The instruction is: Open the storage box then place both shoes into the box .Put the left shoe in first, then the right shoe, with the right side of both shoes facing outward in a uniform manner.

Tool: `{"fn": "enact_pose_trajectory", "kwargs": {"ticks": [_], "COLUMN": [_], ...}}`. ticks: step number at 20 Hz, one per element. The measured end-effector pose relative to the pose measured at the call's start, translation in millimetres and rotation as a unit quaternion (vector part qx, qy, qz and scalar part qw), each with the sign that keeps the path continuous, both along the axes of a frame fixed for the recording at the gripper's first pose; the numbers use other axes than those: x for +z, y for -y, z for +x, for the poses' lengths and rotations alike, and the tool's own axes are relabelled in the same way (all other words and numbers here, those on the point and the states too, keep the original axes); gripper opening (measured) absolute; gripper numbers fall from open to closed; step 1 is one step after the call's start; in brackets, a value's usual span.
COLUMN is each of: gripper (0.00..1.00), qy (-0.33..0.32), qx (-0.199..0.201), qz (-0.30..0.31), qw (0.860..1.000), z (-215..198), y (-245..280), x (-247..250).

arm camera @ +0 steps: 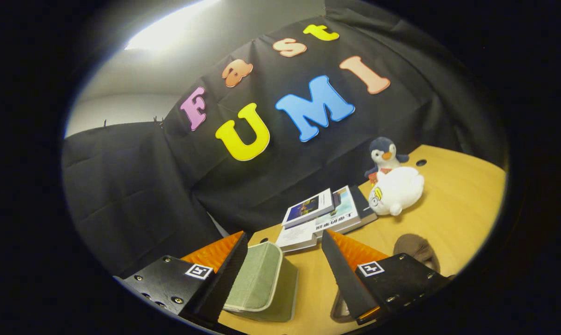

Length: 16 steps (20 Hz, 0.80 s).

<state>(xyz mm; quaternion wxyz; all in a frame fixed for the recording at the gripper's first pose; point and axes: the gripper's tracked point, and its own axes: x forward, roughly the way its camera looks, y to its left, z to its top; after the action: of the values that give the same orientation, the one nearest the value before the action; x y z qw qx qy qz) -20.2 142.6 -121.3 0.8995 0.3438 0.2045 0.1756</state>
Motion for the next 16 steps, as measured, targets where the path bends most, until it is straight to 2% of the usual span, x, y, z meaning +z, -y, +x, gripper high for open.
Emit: {"fn": "enact_pose_trajectory", "kwargs": {"ticks": [3, 8, 13, 16], "gripper": [0.97, 0.97, 0.97, 0.97], "qy": [-0.031, -0.103, -0.178, -0.206], "qx": [0.026, 0.069, 0.09, 0.1], "qz": [0.047, 0.115, 0.204, 0.229], "qw": [0.998, 0.986, 0.958, 0.946], "z": [-7.1, -19.1, -31.9, -38.6], "y": [-18.4, -50.9, -78.9, -89.8], "x": [-16.0, -46.9, -72.0, -85.3]}}
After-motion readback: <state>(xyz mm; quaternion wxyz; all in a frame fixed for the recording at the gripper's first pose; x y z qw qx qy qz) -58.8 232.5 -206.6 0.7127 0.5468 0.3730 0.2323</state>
